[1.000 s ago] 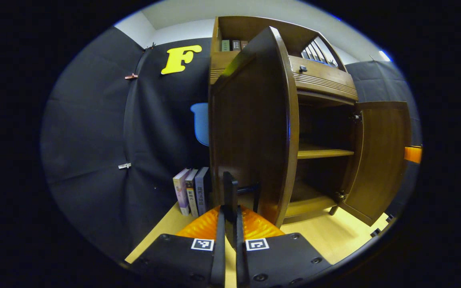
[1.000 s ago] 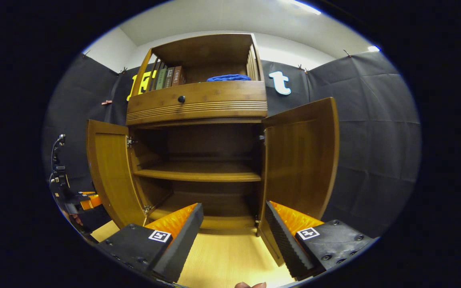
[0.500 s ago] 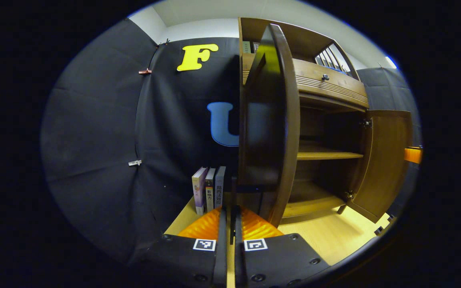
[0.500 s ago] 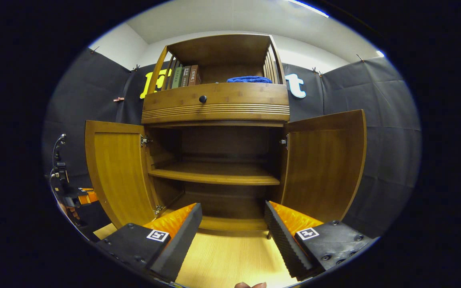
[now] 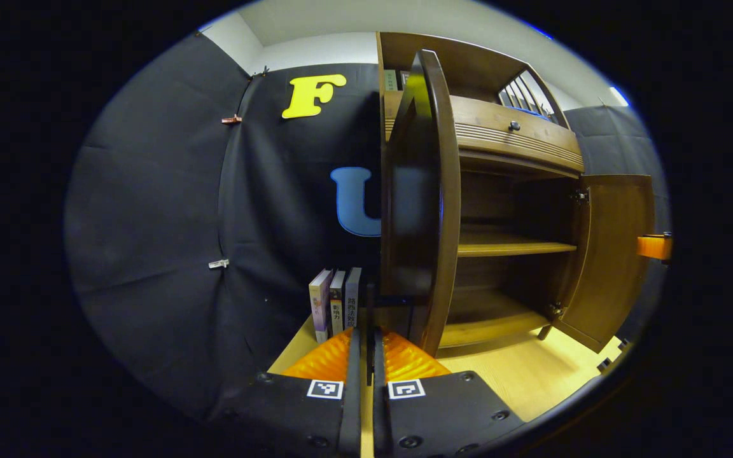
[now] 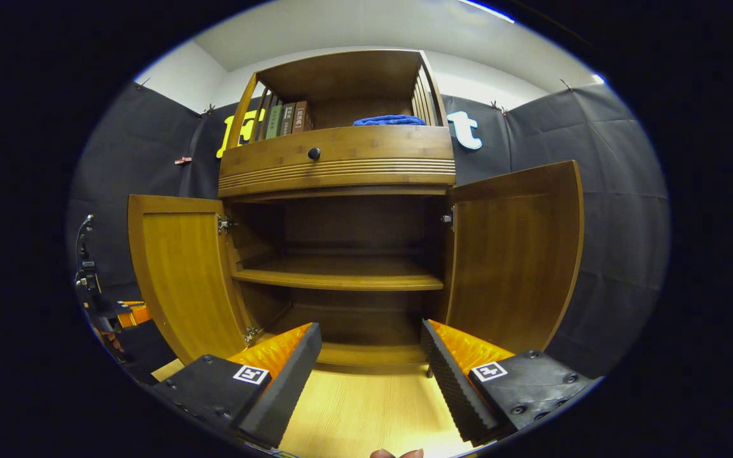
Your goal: Open the right door of the double-door shoe cabinet with the right hand, and open the left door with the left hand.
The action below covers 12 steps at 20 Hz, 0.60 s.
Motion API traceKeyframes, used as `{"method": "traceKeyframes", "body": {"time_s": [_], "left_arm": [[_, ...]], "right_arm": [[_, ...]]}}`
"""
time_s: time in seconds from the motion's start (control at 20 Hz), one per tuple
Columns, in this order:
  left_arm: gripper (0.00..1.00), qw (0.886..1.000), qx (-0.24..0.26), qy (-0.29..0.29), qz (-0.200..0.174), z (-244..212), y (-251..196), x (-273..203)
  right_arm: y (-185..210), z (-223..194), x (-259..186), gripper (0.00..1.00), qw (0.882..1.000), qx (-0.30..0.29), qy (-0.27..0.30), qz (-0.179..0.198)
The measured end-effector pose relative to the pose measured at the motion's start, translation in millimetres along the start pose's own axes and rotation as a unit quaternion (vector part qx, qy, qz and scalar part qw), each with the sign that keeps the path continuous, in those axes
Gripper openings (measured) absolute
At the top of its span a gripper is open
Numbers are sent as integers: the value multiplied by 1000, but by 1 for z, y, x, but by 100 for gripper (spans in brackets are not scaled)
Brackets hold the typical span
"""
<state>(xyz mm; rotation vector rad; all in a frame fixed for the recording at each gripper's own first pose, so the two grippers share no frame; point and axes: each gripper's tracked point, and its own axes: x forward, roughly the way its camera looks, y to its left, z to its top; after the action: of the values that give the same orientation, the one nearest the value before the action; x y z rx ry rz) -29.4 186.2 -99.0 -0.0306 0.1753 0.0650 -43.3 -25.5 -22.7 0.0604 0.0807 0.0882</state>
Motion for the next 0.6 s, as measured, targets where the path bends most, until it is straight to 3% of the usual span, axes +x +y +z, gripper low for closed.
{"method": "traceKeyframes", "body": {"time_s": [0.3,0.55,0.6], "left_arm": [[15,999,0,-19,34,6,0,-24],[59,998,5,-54,32,16,-26,-50],[61,998,9,-54,22,18,-38,-50]], "right_arm": [[3,-4,9,100,1000,0,2,8],[4,-2,29,99,1000,0,-3,12],[2,-1,34,99,1000,-1,-4,10]]}}
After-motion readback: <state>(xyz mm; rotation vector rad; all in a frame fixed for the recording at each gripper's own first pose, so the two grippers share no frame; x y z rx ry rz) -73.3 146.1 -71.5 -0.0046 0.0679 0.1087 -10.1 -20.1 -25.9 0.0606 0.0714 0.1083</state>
